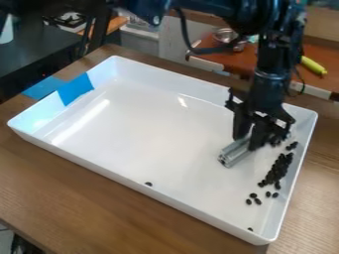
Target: Sweep into pile
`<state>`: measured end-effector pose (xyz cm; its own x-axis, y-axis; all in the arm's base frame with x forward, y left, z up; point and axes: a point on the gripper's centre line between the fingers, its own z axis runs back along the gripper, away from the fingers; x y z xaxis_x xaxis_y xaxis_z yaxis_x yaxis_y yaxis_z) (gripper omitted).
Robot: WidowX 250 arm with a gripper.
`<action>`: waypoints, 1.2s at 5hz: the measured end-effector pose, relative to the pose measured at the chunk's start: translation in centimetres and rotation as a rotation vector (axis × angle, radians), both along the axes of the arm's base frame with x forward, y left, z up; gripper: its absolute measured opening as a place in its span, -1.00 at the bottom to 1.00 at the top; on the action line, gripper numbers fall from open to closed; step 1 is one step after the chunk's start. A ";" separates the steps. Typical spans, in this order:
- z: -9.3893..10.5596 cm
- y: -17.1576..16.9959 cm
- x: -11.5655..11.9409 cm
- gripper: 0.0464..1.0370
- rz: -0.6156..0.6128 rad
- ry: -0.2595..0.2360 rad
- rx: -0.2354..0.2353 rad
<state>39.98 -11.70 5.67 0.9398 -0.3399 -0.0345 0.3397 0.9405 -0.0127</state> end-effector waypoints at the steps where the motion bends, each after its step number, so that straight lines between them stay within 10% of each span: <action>1: -0.1 -0.7 -0.2 -0.38 -0.008 0.002 -0.002; 4: 0.9 0.2 -0.9 -0.38 0.011 -0.002 -0.047; 6: 7.1 7.2 -1.4 -0.38 0.130 -0.101 -0.139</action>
